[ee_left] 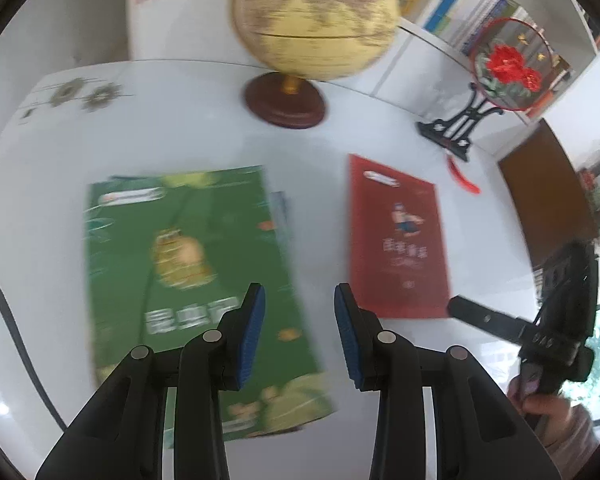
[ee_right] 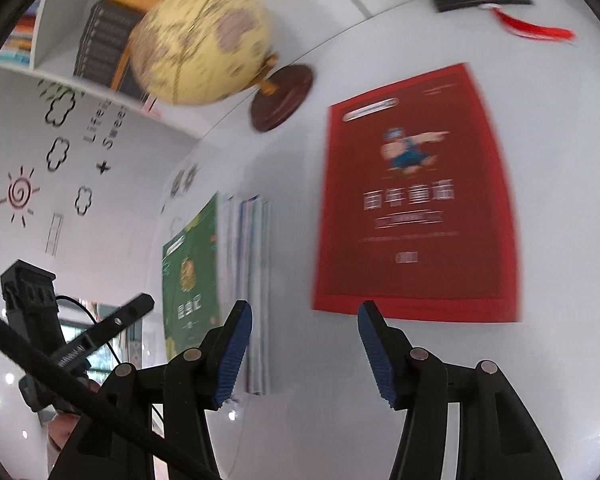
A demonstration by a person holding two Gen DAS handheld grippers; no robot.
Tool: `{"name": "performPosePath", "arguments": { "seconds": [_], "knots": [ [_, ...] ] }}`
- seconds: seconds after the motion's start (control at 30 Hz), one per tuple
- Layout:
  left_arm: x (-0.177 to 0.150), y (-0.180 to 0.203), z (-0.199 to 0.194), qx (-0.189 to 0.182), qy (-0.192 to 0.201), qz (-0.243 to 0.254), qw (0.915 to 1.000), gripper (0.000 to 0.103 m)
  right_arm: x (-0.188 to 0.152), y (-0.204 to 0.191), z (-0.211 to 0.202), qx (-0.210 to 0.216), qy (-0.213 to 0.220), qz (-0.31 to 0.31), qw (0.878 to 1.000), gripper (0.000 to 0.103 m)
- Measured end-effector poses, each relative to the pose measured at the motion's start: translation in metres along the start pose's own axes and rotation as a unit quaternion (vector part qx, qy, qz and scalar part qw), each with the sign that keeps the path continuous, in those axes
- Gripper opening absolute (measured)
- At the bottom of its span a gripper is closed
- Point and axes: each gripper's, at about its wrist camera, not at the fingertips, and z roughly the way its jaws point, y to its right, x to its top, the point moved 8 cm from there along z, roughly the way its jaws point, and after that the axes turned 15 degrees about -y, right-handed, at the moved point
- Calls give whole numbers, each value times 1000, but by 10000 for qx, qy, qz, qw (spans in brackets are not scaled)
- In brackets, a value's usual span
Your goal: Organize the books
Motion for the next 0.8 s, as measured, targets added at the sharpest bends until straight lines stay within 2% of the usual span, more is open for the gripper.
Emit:
{"name": "performPosePath", "arguments": {
  "seconds": [0.07, 0.13, 0.2, 0.27, 0.37, 0.5, 0.67, 0.8],
  "knots": [
    [6, 18, 13, -250, -184, -36, 9995, 33, 1, 14, -11, -30, 111, 105, 9999, 54],
    [9, 34, 26, -700, -377, -317, 9963, 33, 3, 28, -23, -59, 216, 191, 9996, 54],
    [12, 50, 38, -963, -379, -538, 9932, 33, 6, 40, -33, -131, 329, 237, 9991, 54],
    [16, 64, 54, -830, -436, -509, 9943, 33, 9, 49, -39, -173, 397, 254, 9987, 55],
    [22, 81, 77, -499, -490, -215, 9973, 33, 17, 68, -43, -263, 452, 323, 9981, 56],
    [28, 89, 104, -135, -595, 117, 9981, 33, 29, 89, -35, -437, 407, 286, 9978, 56],
    [34, 79, 126, 159, -682, 26, 9975, 33, 37, 104, -20, -455, 262, 187, 9984, 56],
    [39, 70, 133, 235, -643, -72, 9976, 33, 40, 107, -20, -270, 421, 92, 9987, 56]
  ]
}}
